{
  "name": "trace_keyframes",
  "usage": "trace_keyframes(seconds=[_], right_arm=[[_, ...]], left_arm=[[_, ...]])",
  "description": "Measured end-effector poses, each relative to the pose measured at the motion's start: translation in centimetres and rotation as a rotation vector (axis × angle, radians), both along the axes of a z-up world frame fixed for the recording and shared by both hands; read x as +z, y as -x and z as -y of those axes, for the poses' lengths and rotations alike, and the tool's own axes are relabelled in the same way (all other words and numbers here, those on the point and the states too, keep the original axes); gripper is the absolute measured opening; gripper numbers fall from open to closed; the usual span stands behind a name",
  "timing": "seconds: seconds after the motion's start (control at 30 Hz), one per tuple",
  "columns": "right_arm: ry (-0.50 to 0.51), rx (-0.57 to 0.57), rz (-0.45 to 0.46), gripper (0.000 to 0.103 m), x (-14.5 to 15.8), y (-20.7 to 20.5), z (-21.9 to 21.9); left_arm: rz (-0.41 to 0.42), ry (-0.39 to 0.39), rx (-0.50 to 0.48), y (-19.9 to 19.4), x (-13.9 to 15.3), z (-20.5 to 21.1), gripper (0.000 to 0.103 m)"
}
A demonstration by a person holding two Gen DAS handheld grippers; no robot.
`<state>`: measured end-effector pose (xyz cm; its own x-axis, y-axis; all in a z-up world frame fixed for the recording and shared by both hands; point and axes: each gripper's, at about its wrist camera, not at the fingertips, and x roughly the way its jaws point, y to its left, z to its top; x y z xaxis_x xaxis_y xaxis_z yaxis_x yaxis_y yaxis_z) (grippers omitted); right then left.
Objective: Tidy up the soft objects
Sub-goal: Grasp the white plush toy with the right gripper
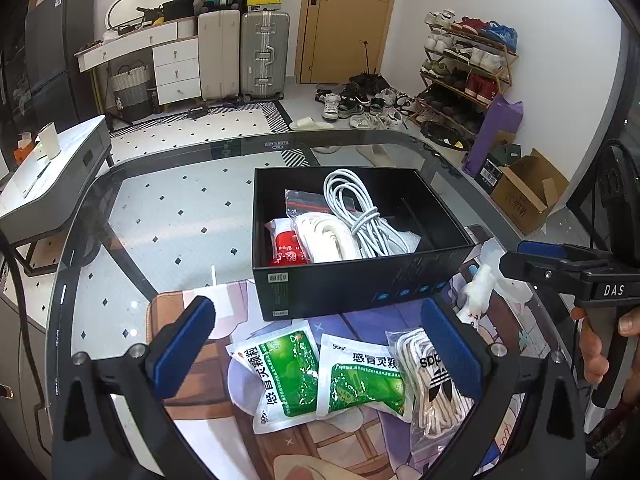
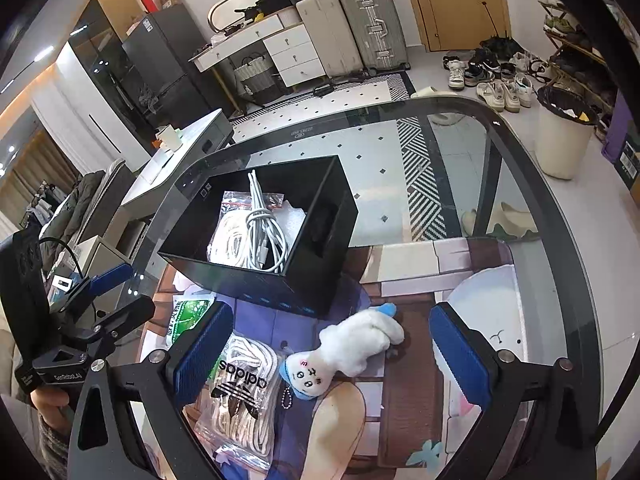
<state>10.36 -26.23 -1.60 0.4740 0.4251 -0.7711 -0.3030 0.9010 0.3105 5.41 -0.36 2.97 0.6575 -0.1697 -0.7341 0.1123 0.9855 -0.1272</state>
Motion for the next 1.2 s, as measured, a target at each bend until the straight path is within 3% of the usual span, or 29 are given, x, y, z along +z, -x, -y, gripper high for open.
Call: trace_keyframes(seconds=[0.4,0.73,0.93,1.03,1.1,1.2], right_arm=[[-0.013,-0.041,-0.085,0.100,-2.9,0.4,-0.1],[0.001,-0.042,-0.144,0.084,-5.0,-0.2,-1.2],[0.022,-0.047,-0.144,0.072,-5.2,-0.6,-2.2],[0.053,-0.052,-0.135,0.060,-5.2,-0.8,-2.6],[0.069,-0.058,-0.129,0.047,-5.3,-0.8,-2.7],[0.083,-0.052,-0.123,0.040,-5.3,-0.8,-2.7]], left_arm=[[-0.018,0.014,0.003,1.0,-1.3,-0.5,0.103],[-0.023,0.027,-0.011,1.2,-2.2,-0.9,0.103],[-0.025,0.036,-0.016,1.5,-2.7,-1.4,0.103],[-0.025,0.037,-0.016,1.7,-2.8,-1.5,0.103],[-0.027,0.036,-0.015,1.9,-3.0,-1.5,0.103],[-0.030,0.030,-0.020,2.0,-3.2,-1.3,0.103]])
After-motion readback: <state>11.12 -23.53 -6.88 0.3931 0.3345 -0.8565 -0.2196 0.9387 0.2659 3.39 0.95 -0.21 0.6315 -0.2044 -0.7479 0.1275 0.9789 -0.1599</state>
